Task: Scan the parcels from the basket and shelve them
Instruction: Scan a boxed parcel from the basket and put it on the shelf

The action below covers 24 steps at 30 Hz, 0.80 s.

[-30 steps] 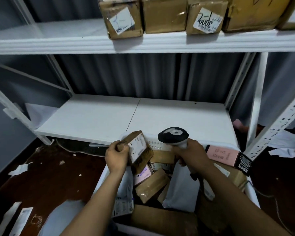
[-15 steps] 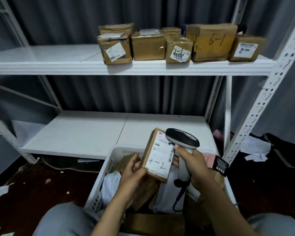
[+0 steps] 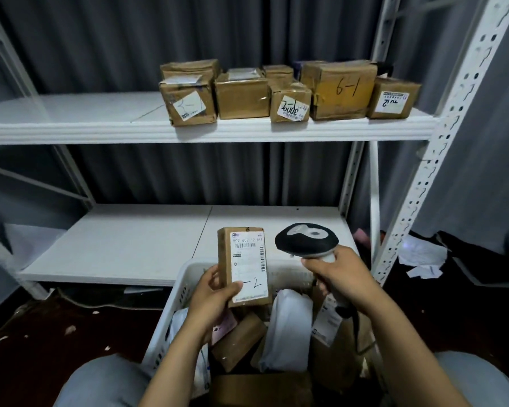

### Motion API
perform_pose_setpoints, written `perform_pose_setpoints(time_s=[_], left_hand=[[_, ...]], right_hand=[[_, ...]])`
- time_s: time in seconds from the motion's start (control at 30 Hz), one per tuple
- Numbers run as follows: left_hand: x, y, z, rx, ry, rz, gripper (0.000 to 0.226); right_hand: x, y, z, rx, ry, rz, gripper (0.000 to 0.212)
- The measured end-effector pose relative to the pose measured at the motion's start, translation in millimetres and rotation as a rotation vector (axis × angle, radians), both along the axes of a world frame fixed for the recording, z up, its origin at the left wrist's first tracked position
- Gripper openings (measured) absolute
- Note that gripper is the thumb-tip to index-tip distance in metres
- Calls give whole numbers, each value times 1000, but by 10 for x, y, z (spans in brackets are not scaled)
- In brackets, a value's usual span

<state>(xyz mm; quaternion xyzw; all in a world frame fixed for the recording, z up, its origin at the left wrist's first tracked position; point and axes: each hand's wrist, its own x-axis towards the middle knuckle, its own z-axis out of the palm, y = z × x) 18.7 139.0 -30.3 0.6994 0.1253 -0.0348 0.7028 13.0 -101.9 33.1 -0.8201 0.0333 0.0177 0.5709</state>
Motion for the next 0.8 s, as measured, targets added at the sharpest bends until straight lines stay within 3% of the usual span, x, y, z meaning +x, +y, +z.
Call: perform_pose_setpoints(time_s=[0.13, 0.27, 0.8], left_hand=[[26, 144, 48, 8, -39, 0, 49], [63, 249, 88, -13, -41, 15, 46], [68, 338, 52, 18, -20, -26, 39]], right_hand=[[-53, -136, 178, -304, -60, 28, 13], [-167, -199, 354, -475, -83, 92, 13], [-250, -206, 410, -533, -79, 130, 8]])
